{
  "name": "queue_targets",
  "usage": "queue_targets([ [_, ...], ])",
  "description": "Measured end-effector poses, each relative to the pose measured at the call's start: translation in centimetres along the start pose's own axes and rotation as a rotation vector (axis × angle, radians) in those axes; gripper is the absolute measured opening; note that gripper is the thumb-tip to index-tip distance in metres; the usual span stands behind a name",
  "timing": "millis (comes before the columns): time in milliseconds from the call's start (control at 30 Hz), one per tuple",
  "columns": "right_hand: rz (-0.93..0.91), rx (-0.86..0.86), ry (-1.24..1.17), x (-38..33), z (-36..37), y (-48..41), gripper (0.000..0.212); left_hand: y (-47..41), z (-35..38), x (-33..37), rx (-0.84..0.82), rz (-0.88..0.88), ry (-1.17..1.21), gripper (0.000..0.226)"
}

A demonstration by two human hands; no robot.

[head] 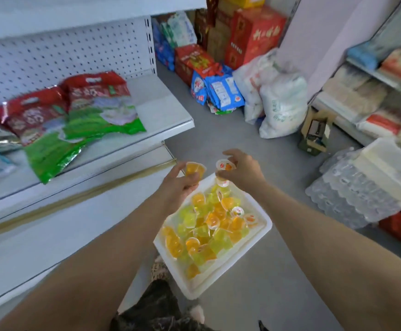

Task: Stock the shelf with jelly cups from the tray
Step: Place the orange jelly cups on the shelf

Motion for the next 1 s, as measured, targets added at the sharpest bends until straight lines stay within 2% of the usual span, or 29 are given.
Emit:
queue_targets([
  [300,-0.387,0.126,-0.167,-17.7,-5.7,1.0,0.064,8.5,-1.0,16.3,0.095,0.36,-0.031,0.024],
  [533,-0.618,0.13,-0.21,-30.8,-6.6,3.4,0.063,15.3,-5.9,26.8,0.186,0.562,-0.178,0.021],
  [700,-0.742,0.109,-0.17,-39.9,-4.0,3.8,0.063,19.5,-12.3,33.2,0.277,0.68,-0.321,0.028],
  [833,-0.785,0.04,-0.202,-47.1,0.5,3.3,0.063,22.6,-18.8,37.7,0.319,0.686,-0.423,0.05],
  [1000,-0.821,-0.057,-0.238,-55.4,8.2,2.1,0.062,24.7,-28.6,43.1,0.415,0.688,-0.566,0.033],
])
Point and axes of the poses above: each hand's wrist, its own y-axis away from the middle knuckle, its own z-axis out of the palm, x = y × z, the point moved 3 cm from there along -y, towards the middle knuckle, and after that the axes turned 9 degrees about -y, right-handed, at the moved point
